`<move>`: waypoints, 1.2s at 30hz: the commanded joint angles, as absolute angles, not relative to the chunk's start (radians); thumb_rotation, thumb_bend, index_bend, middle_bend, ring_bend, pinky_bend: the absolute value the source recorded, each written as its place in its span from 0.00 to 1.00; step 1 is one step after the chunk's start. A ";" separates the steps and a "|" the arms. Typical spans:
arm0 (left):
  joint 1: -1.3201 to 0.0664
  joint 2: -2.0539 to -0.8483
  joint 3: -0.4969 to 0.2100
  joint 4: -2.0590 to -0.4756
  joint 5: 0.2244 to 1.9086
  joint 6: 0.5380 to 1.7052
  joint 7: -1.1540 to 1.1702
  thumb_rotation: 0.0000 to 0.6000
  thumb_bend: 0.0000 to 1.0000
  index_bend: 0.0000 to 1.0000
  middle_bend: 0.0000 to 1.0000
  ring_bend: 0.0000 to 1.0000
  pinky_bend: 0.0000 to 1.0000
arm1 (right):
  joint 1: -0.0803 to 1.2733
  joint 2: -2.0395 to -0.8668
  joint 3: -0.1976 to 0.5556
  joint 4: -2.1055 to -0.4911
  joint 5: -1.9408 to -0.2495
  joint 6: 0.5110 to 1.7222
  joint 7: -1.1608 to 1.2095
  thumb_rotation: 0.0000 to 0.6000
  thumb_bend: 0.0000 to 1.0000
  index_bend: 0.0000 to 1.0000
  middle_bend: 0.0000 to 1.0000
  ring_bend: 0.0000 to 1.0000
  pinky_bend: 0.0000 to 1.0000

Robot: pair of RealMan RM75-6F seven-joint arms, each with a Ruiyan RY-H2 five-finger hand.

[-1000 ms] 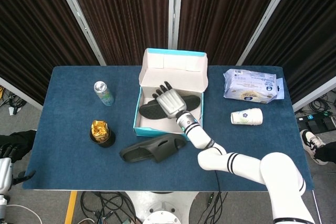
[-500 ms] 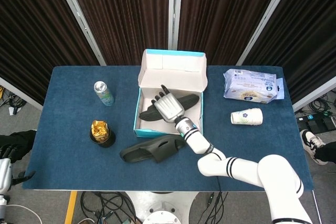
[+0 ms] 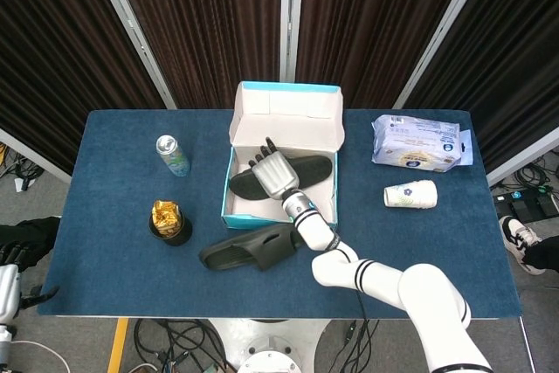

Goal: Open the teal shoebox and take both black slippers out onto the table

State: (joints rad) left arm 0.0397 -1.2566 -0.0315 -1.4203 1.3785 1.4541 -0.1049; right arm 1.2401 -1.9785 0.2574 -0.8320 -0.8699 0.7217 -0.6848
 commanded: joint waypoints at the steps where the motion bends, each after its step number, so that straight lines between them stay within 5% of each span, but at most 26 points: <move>1: 0.041 -1.257 -0.032 -1.419 1.380 1.457 -0.108 1.00 0.00 0.26 0.18 0.11 0.09 | 1.256 -2.003 0.255 -0.801 -0.874 0.726 -0.717 1.00 0.05 0.31 0.30 0.14 0.00; 10: 0.046 -1.260 -0.030 -1.409 1.383 1.460 -0.122 1.00 0.00 0.26 0.18 0.11 0.09 | 1.232 -2.026 0.249 -0.783 -0.954 0.785 -0.670 1.00 0.13 0.59 0.46 0.34 0.00; 16: 0.044 -1.262 -0.030 -1.406 1.388 1.459 -0.128 1.00 0.00 0.26 0.18 0.11 0.09 | 1.203 -2.025 0.226 -0.789 -1.026 0.828 -0.636 1.00 0.18 0.68 0.52 0.41 0.00; 25: 0.048 -1.262 -0.030 -1.404 1.388 1.462 -0.128 1.00 0.00 0.26 0.18 0.11 0.09 | 1.153 -1.951 0.215 -0.895 -1.154 0.932 -0.546 1.00 0.36 0.74 0.59 0.48 0.00; 36: 0.043 -1.248 -0.036 -1.429 1.402 1.477 -0.106 1.00 0.00 0.26 0.18 0.11 0.09 | 1.036 -1.692 0.234 -1.218 -1.310 1.139 -0.405 1.00 0.37 0.75 0.59 0.47 0.00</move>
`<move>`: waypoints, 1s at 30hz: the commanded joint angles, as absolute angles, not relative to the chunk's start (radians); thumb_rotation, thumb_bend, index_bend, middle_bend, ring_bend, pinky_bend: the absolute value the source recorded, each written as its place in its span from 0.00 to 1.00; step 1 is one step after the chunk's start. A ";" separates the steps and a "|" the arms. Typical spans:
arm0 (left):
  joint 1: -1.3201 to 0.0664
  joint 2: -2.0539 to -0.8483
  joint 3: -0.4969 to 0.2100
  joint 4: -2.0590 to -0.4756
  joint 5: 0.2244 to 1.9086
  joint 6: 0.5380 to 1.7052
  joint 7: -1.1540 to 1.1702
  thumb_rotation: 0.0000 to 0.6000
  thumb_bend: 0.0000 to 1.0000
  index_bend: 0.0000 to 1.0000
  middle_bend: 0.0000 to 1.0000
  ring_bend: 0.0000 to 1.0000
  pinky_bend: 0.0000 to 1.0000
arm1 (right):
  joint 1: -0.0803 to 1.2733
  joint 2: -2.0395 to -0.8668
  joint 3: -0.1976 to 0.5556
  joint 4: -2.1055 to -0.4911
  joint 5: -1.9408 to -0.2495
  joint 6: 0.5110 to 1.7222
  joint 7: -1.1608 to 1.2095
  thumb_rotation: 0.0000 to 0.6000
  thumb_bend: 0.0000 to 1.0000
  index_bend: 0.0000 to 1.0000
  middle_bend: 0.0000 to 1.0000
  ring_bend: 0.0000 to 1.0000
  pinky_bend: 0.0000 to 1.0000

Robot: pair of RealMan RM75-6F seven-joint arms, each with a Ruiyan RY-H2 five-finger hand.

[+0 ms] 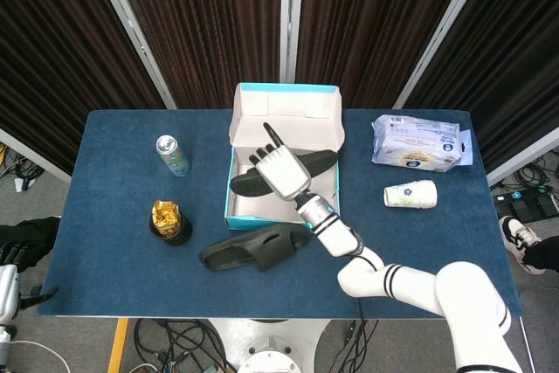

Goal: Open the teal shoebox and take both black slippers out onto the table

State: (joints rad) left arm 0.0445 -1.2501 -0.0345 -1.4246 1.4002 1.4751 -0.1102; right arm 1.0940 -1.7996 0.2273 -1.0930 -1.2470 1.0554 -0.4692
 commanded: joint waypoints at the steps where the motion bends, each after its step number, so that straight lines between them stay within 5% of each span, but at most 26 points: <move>1: 0.042 -1.246 -0.037 -1.432 1.403 1.477 -0.103 1.00 0.00 0.26 0.18 0.11 0.09 | 1.019 -1.659 0.232 -1.257 -1.324 1.156 -0.389 1.00 0.37 0.75 0.59 0.47 0.00; 8: 0.027 -1.231 -0.044 -1.466 1.412 1.476 -0.073 1.00 0.00 0.26 0.18 0.11 0.09 | 0.874 -1.350 0.159 -1.575 -1.441 1.211 -0.151 1.00 0.37 0.75 0.59 0.47 0.00; 14: 0.013 -1.222 -0.047 -1.495 1.416 1.468 -0.050 1.00 0.00 0.26 0.18 0.11 0.09 | 0.788 -1.193 0.039 -1.624 -1.625 1.254 0.030 1.00 0.37 0.75 0.59 0.46 0.00; 21: 0.009 -1.212 -0.048 -1.521 1.419 1.473 -0.025 1.00 0.00 0.26 0.18 0.11 0.09 | 0.726 -1.193 -0.072 -1.528 -1.776 1.283 0.099 1.00 0.35 0.73 0.59 0.43 0.00; 30: 0.011 -1.202 -0.044 -1.539 1.416 1.480 -0.011 1.00 0.00 0.26 0.18 0.11 0.09 | 0.674 -1.359 -0.119 -1.264 -1.871 1.337 0.131 1.00 0.31 0.69 0.53 0.32 0.00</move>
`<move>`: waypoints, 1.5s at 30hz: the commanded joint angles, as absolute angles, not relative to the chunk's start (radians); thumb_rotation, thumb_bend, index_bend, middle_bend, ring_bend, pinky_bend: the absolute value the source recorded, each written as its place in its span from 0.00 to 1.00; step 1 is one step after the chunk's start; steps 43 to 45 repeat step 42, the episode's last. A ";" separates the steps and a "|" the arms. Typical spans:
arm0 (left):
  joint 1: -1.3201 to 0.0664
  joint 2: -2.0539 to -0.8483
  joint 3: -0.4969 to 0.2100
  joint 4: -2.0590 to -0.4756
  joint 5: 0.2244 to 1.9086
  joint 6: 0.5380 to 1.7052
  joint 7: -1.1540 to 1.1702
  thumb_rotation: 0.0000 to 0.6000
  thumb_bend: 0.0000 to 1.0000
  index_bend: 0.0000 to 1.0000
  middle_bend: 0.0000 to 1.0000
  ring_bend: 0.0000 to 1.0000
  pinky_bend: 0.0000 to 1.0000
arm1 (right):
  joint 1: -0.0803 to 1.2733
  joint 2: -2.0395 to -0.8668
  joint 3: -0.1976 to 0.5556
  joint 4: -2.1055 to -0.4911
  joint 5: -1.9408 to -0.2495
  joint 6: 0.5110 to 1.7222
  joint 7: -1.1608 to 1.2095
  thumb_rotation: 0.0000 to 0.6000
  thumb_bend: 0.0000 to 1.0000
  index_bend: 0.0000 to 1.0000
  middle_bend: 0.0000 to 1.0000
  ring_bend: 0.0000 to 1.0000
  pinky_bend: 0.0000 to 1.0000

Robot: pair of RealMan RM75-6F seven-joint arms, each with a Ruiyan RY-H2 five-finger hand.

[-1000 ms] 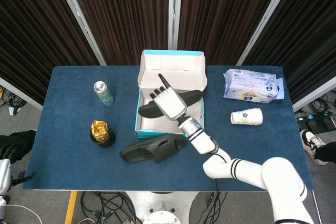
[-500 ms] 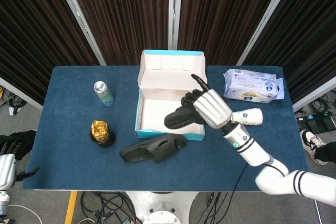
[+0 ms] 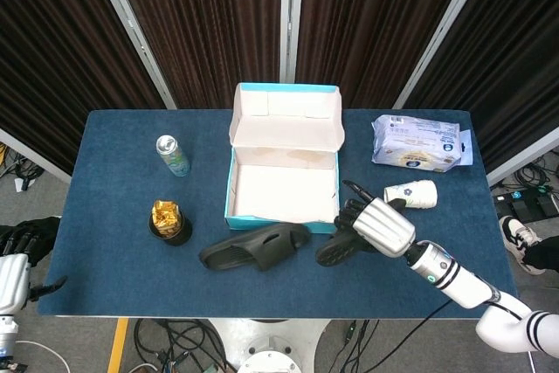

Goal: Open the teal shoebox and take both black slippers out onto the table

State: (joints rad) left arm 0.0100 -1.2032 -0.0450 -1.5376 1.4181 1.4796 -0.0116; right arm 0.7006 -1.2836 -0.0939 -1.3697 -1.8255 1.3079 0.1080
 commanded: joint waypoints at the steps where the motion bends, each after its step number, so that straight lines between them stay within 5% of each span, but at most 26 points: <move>1: 0.011 -1.202 -0.044 -1.539 1.415 1.480 -0.011 1.00 0.00 0.26 0.18 0.11 0.09 | 0.670 -1.374 -0.122 -1.241 -1.877 1.341 0.134 1.00 0.30 0.67 0.50 0.30 0.00; 6: 0.014 -1.202 -0.042 -1.539 1.412 1.482 -0.012 1.00 0.00 0.26 0.18 0.11 0.09 | 0.659 -1.441 -0.141 -1.138 -1.889 1.319 0.134 1.00 0.23 0.46 0.33 0.11 0.00; 10: 0.015 -1.203 -0.041 -1.537 1.411 1.483 -0.015 1.00 0.00 0.26 0.18 0.11 0.09 | 0.657 -1.454 -0.146 -1.134 -1.864 1.247 0.074 1.00 0.15 0.06 0.07 0.00 0.00; 12: 0.015 -1.204 -0.041 -1.534 1.411 1.483 -0.017 1.00 0.00 0.26 0.18 0.11 0.09 | 0.655 -1.450 -0.139 -1.157 -1.847 1.227 0.043 1.00 0.11 0.00 0.01 0.00 0.00; 25: 0.006 -1.211 -0.045 -1.522 1.412 1.478 -0.027 1.00 0.00 0.26 0.18 0.11 0.09 | 0.532 -1.307 -0.049 -1.354 -1.683 1.370 0.079 1.00 0.10 0.00 0.00 0.00 0.00; 32: -0.009 -1.225 -0.049 -1.507 1.423 1.472 -0.023 1.00 0.00 0.26 0.18 0.11 0.09 | 0.338 -1.228 -0.021 -1.513 -1.475 1.488 0.067 1.00 0.14 0.00 0.10 0.00 0.00; 45: -0.019 -1.250 -0.056 -1.495 1.451 1.502 -0.001 1.00 0.00 0.26 0.18 0.11 0.09 | 0.171 -1.177 -0.024 -1.611 -1.456 1.638 0.123 1.00 0.15 0.00 0.09 0.00 0.00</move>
